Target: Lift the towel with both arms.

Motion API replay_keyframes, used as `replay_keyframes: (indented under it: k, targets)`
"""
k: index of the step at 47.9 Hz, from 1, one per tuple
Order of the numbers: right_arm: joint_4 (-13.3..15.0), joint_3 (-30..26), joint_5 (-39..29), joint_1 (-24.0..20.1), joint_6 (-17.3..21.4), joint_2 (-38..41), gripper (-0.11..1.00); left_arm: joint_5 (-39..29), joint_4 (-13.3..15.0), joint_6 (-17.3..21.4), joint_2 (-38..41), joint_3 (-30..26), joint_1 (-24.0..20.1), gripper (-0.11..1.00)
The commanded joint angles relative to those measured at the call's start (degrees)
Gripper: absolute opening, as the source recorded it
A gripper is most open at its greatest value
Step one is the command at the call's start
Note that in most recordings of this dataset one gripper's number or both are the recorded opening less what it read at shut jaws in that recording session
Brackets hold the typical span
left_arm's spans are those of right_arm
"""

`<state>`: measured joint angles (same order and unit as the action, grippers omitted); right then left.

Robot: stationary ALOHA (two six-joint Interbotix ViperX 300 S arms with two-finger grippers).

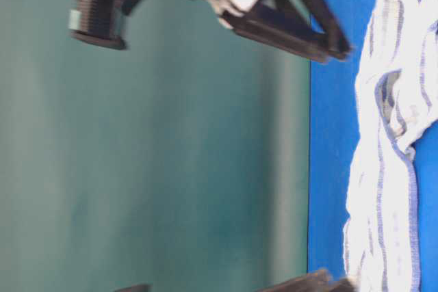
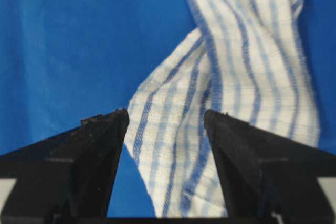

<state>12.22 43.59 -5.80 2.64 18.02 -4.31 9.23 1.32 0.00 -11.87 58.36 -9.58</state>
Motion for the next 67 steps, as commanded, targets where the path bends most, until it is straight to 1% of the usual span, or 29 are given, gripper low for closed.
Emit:
replay_keyframes:
  k: [1,9,15,20,27,31,34,35,36,39,40,42,43,44,47,49,57,62,66,67]
  targets:
    - [-0.26,-0.18,2.72,-0.18,0.09,1.76,0.63,2.72,0.09,0.09,3.34,-0.62,-0.09,0.92]
    - [-0.35,-0.09,5.27,-0.18,0.09,5.8,0.63,5.8,0.09,0.09,9.49,-1.05,-0.53,0.92]
    - [-0.44,-0.09,6.59,-0.18,0.09,8.61,0.63,7.73,0.09,0.0,12.57,-1.41,-0.62,0.92]
    - [-0.97,-0.35,7.38,-0.18,0.09,10.63,0.63,7.91,0.09,0.0,13.45,-1.58,-0.62,0.91]
    - [-1.05,-0.44,7.47,-0.18,0.09,10.81,0.63,7.73,0.09,0.0,13.36,-1.58,-0.53,0.9]
    - [-1.05,-0.53,7.47,-0.18,0.0,10.81,0.62,7.47,0.09,-0.35,13.36,-1.67,-0.7,0.88]
    - [-1.05,-0.62,7.47,-0.18,0.0,10.81,0.58,7.12,0.09,-0.79,13.27,-1.67,-0.7,0.81]
    - [-1.05,-0.62,7.47,-0.18,0.0,10.81,0.54,6.94,0.09,-0.88,13.27,-1.67,-0.79,0.77]
    - [-1.05,-0.62,7.47,-0.18,0.0,10.81,0.5,6.77,0.09,-0.88,13.27,-1.67,-0.79,0.71]
    - [-1.05,-0.62,7.38,-0.18,0.0,10.72,0.32,6.5,0.09,-0.88,13.18,-1.67,-0.79,0.53]
    - [-1.05,-0.62,7.38,-0.18,0.0,10.72,0.24,6.42,0.09,-0.79,13.18,-1.67,-0.7,0.47]
    - [-1.05,-0.62,7.29,-0.18,0.0,10.63,0.1,6.33,0.09,-0.79,13.1,-1.67,-0.79,0.32]
    - [-1.05,-0.62,7.21,-0.18,0.0,10.63,0.05,6.33,0.09,-0.79,13.01,-1.76,-0.79,0.26]
    - [-1.05,-0.62,7.21,-0.18,0.0,10.55,0.02,6.24,0.09,-0.7,12.92,-1.76,-0.79,0.21]
    - [-1.05,-0.62,7.29,-0.18,0.0,10.28,0.01,5.98,0.09,-0.7,12.48,-1.85,-0.97,0.07]
    - [-1.05,-0.7,7.47,-0.18,0.0,9.93,0.01,5.71,0.09,-0.62,12.04,-1.76,-1.05,0.05]
    - [-1.05,-0.7,7.03,-0.18,0.09,6.06,0.01,1.85,0.09,-0.7,8.26,-2.29,-1.76,0.05]
    - [-1.05,-1.05,5.71,-0.18,0.0,2.11,0.01,-3.34,0.09,-0.7,4.04,-3.6,-1.85,0.05]
    - [-1.05,-1.85,3.34,-0.18,0.0,-1.58,0.01,-8.96,0.09,-0.79,0.09,-5.54,-1.85,0.05]
    - [-1.05,-2.02,2.55,-0.18,-0.09,-2.46,0.01,-11.25,0.09,-0.79,-1.41,-6.33,-1.93,0.05]
